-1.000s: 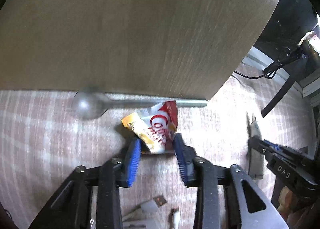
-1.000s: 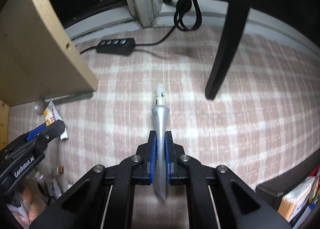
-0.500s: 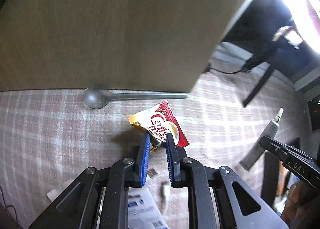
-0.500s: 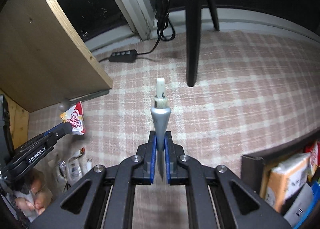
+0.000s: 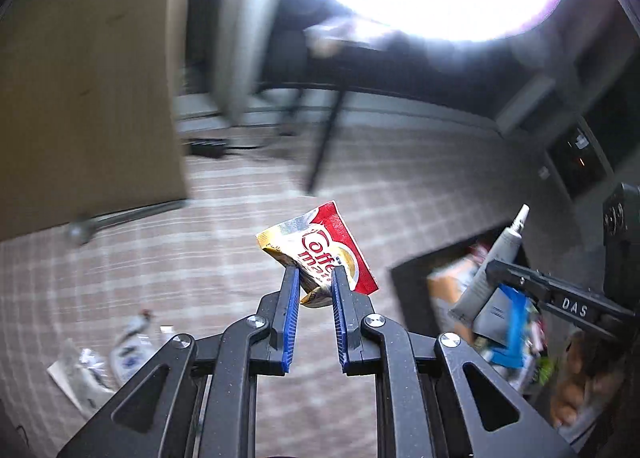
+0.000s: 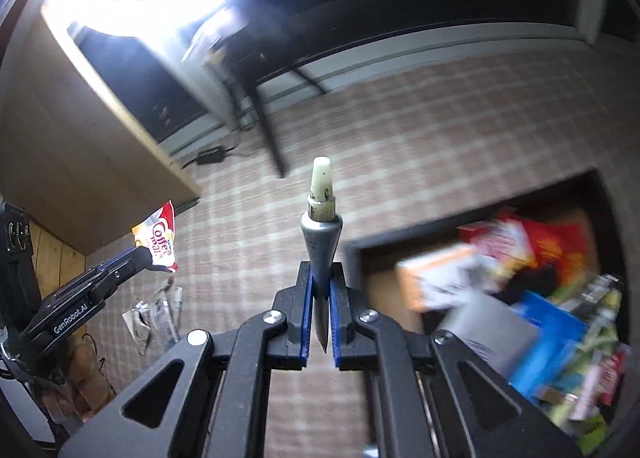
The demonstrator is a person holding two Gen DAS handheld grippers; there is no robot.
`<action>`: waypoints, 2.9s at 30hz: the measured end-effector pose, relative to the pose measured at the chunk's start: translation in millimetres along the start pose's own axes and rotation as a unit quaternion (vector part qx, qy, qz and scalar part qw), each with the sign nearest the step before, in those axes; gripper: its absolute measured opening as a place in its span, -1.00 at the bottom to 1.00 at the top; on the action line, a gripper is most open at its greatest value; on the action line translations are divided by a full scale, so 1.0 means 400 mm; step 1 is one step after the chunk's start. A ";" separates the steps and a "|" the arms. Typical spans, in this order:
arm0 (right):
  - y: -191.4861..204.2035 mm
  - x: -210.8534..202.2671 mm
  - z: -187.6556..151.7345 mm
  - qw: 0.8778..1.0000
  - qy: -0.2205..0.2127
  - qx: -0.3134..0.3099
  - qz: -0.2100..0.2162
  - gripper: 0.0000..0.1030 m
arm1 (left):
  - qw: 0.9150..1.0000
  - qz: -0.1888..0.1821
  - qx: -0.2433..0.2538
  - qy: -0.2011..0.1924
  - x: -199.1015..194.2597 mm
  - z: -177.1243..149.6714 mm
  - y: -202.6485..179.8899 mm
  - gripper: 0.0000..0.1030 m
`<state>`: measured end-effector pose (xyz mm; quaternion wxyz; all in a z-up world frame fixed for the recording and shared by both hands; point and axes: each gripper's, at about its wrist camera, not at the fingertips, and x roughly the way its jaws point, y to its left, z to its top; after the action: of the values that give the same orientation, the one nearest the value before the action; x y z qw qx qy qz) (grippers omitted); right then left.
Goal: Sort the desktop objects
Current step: 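Carry the packet and silver tube with both tools over the bin, then open both tools to drop the packet and tube into the bin, then move both tools back toward the paper packet and cable card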
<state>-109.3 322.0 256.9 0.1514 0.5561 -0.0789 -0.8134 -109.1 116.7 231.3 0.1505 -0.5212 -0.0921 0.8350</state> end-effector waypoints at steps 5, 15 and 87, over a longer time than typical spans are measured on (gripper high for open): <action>-0.161 -0.096 -0.039 0.998 -0.014 0.043 -0.034 -0.85 | 0.998 -0.036 0.055 0.017 0.018 -0.033 -0.175 -0.71; -0.383 -0.209 -0.134 0.989 -0.026 0.113 -0.090 -0.85 | 0.984 -0.081 0.153 0.049 0.018 -0.116 -0.468 -0.71; 0.439 0.211 -0.248 0.972 0.091 -0.199 0.091 0.16 | 0.972 0.138 -0.187 0.018 -0.222 -0.401 0.622 0.02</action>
<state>-17.5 132.3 198.1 0.3388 0.5768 0.0487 -0.7417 33.0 -147.9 158.3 -0.0651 -0.5627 -0.1708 0.8062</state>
